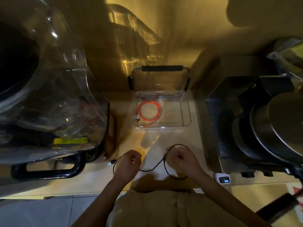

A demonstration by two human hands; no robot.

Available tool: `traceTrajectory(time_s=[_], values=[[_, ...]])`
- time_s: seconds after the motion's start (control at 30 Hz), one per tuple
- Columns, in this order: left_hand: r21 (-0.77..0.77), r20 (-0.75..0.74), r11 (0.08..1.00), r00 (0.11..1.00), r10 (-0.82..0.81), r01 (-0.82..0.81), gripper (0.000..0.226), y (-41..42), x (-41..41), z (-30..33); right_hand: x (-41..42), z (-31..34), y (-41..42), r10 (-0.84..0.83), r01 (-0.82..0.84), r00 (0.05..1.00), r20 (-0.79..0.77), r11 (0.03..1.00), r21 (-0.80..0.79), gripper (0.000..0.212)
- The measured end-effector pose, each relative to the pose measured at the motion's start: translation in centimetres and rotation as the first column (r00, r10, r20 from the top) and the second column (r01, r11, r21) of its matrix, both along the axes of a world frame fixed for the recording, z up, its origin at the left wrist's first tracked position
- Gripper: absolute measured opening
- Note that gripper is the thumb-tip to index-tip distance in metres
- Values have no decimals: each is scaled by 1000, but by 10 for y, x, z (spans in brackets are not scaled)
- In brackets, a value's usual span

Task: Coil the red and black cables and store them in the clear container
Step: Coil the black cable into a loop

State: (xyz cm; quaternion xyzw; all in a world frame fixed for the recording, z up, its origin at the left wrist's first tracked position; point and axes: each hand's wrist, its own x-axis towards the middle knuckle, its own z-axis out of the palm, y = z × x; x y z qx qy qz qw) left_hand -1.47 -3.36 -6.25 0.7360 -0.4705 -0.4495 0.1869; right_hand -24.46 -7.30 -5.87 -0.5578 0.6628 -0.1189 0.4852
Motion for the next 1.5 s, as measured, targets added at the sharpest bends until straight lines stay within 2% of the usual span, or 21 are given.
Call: traceTrajectory(time_s=[0.13, 0.2, 0.37, 0.43, 0.47, 0.6, 0.67, 0.73, 0.87, 0.93, 1.0, 1.07, 1.17, 1.27, 1.37, 1.5], values=[[49, 25, 991, 992, -122, 121, 15, 6, -5, -13, -8, -11, 18, 58, -57, 998, -23, 998, 18, 28], [89, 43, 980, 982, -184, 180, 14, 8, -5, -20, -13, -19, 26, 82, -81, 996, -19, 996, 38, 14], [37, 114, 954, 947, -299, 297, 28, 10, -10, -29, -16, -33, 36, 192, -193, 970, -146, 981, 6, 36], [59, 139, 940, 929, -342, 337, 12, 9, -12, -32, -17, -36, 38, 246, -244, 945, -215, 969, 35, 32], [69, 155, 931, 918, -366, 359, 4, 9, -13, -35, -17, -38, 39, 281, -275, 927, -248, 960, 58, 26], [97, 225, 889, 860, -458, 448, 24, 8, -16, -44, -19, -40, 42, 456, -443, 824, -335, 888, 121, 17], [150, 292, 844, 792, -536, 516, 12, 6, -18, -46, -20, -42, 42, 531, -536, 737, -419, 836, 117, 13], [171, 354, 804, 726, -589, 569, 3, 4, -19, -48, -20, -45, 43, 569, -589, 675, -469, 799, 121, 12], [158, 426, 753, 644, -635, 638, 12, 3, -21, -52, -22, -47, 47, 597, -633, 620, -509, 764, 125, 15], [114, 361, 777, 702, -613, 619, 14, 4, -19, -56, -22, -45, 47, 559, -607, 672, -486, 792, 72, 10], [33, 194, 837, 818, -542, 546, 10, 4, -19, -55, -23, -38, 47, 471, -516, 788, -397, 857, -8, 1], [-11, 75, 899, 897, -436, 438, 10, 2, -19, -44, -23, -26, 44, 350, -380, 902, -252, 922, -79, 10], [-28, -45, 956, 955, -293, 292, 12, -3, -18, -33, -22, -3, 37, 251, -270, 958, -134, 952, -145, 7], [13, -193, 981, 964, -186, 192, 27, -10, -17, -18, -23, 13, 33, 169, -173, 985, -44, 971, -164, 10], [27, -343, 996, 937, -72, 86, 20, -17, -21, 2, -25, 25, 28, 14, -1, 996, 90, 990, -143, 15], [-9, -491, 1000, 871, -11, 7, 13, -24, -21, 29, -25, 48, 20, -230, 247, 915, 332, 969, -8, 12]])
